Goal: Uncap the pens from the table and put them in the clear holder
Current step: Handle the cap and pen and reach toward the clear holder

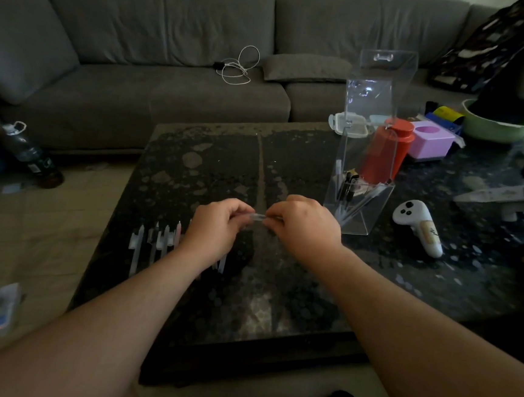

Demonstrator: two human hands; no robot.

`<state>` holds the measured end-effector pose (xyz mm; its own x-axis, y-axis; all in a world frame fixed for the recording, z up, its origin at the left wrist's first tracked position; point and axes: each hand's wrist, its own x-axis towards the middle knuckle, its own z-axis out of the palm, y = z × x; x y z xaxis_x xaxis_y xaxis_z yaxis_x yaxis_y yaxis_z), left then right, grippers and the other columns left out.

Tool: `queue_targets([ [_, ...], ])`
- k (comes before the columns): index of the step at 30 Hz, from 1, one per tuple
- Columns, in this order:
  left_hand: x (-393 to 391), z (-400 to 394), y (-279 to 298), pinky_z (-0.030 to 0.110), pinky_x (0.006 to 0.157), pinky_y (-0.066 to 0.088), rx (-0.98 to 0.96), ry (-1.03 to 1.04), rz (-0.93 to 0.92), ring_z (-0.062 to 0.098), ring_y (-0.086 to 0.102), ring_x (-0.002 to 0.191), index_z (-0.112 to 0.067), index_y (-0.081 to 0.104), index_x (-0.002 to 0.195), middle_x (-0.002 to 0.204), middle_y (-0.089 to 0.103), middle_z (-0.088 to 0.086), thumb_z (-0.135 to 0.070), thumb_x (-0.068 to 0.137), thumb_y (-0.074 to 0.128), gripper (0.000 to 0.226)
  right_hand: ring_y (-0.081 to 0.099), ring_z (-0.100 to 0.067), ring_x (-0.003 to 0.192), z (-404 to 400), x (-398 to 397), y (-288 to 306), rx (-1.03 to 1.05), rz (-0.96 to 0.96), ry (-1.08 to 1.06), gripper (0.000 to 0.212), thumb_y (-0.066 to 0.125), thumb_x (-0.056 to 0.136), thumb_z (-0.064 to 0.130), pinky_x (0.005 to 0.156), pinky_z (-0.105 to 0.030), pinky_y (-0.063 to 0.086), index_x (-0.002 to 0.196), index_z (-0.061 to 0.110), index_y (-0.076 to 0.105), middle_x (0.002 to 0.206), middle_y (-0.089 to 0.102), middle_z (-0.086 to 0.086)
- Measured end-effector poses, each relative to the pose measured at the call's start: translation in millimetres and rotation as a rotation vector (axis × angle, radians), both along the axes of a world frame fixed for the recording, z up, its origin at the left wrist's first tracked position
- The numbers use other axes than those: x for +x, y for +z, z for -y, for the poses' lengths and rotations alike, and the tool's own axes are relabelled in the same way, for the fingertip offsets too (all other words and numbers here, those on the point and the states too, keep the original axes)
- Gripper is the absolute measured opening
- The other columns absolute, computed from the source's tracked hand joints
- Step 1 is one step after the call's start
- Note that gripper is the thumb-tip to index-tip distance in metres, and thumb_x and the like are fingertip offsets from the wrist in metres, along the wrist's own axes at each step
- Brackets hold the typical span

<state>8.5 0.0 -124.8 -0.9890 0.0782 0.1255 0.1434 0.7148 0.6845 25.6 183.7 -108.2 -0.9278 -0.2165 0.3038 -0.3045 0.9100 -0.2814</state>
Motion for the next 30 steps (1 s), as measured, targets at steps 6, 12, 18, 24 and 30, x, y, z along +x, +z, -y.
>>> queue_targets([
  [6,-0.5,-1.0,7.1,0.017,0.072,0.045,0.014,-0.014,-0.047,-0.003,0.064,0.084,-0.045,0.068,0.092,0.087,0.070,-0.018,-0.026,0.100,0.070,0.021,0.061,-0.015,0.087,2.1,1.0,4.4,0.001,-0.031,-0.035,0.022,0.060,0.099,0.054,0.055,-0.028,0.035,0.105,0.039,0.075,0.097,0.060,0.013],
  [12,5.0,-1.3,11.7,0.013,0.073,0.041,-0.006,-0.030,-0.088,-0.005,0.062,0.085,-0.038,0.074,0.097,0.088,0.070,-0.018,-0.021,0.101,0.068,0.019,0.059,-0.009,0.083,0.8,-0.8,2.7,-0.092,0.063,-0.026,0.016,0.061,0.098,0.053,0.055,-0.027,0.040,0.101,0.042,0.073,0.091,0.062,0.016],
  [18,6.7,-1.8,15.6,0.014,0.072,0.041,0.000,-0.038,-0.071,-0.007,0.061,0.087,-0.039,0.074,0.098,0.090,0.069,-0.021,-0.022,0.101,0.068,0.019,0.062,-0.011,0.086,-4.8,-2.5,1.8,-0.148,0.104,-0.018,0.017,0.064,0.096,0.052,0.071,-0.038,0.058,0.103,0.040,0.075,0.092,0.067,0.014],
  [24,9.7,-12.0,5.9,0.013,0.077,0.044,0.002,-0.098,-0.041,-0.003,0.065,0.090,-0.036,0.075,0.105,0.093,0.071,-0.022,-0.026,0.099,0.072,0.013,0.062,-0.021,0.101,-6.0,-1.7,-1.0,-0.069,0.145,-0.007,0.019,0.058,0.099,0.052,0.088,-0.050,0.054,0.109,0.043,0.072,0.097,0.069,0.011],
  [30,9.9,-21.6,2.3,0.020,0.079,0.048,0.165,-0.093,0.010,-0.005,0.066,0.092,-0.034,0.067,0.111,0.096,0.073,-0.018,-0.033,0.101,0.068,0.011,0.060,-0.015,0.089,-17.1,-2.2,30.9,-0.268,0.041,-0.044,0.014,0.058,0.100,0.045,0.082,-0.047,0.056,0.101,0.036,0.069,0.088,0.063,0.012],
])
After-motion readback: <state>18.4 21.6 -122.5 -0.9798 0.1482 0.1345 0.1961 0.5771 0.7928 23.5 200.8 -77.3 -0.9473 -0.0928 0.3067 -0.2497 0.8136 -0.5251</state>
